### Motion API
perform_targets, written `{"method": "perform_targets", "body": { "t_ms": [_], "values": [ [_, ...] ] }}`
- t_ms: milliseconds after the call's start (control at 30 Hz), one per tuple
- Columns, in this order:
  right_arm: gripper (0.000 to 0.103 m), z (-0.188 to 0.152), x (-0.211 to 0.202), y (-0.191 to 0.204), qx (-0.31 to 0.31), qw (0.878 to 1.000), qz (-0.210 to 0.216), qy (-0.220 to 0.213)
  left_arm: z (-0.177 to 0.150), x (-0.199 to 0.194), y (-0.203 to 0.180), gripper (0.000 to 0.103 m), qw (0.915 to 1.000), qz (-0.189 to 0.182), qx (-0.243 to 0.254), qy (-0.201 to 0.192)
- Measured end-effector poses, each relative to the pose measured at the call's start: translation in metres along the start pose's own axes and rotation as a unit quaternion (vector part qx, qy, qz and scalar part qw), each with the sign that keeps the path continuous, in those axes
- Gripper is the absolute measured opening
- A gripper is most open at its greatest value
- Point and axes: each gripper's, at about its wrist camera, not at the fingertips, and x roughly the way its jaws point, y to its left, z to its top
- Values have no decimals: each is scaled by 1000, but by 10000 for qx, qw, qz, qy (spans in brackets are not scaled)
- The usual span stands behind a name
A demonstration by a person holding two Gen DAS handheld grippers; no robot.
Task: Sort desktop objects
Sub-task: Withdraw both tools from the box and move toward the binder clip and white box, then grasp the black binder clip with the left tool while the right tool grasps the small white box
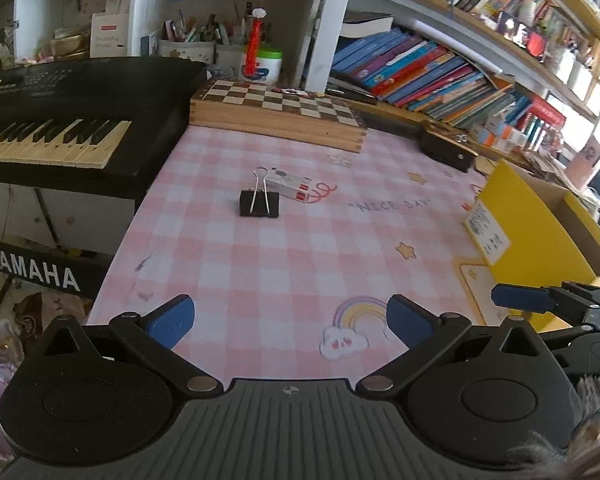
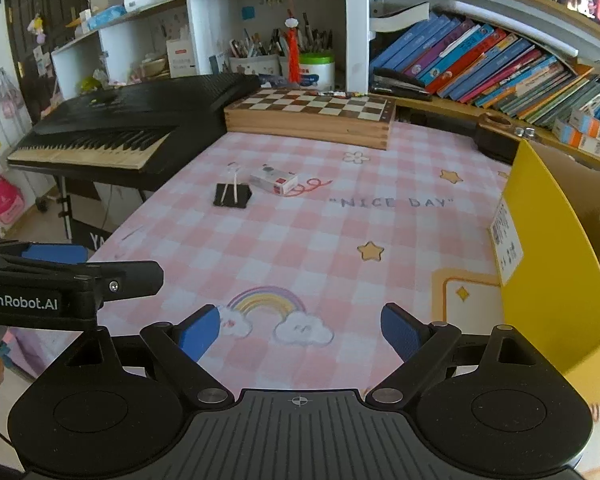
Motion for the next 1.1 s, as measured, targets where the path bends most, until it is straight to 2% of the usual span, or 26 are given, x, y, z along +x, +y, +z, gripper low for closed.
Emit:
{"method": "perform_targets", "body": {
  "t_ms": [333,633,900,1100],
  "values": [
    [90,31,39,-24,-94,9998,150,-7,29,39,-5,103,9998,207,29,-45],
    [90,58,81,-26,-462,9984,324,-53,58,76,-3,100,9991,339,208,-128],
    [90,69,112,-17,-888,9949,468,-35,73,121,5,65,9979,614,136,123],
    [90,74,127,-9,-1226,9910,541,-40,74,145,3,55,9964,784,244,211]
  ]
}}
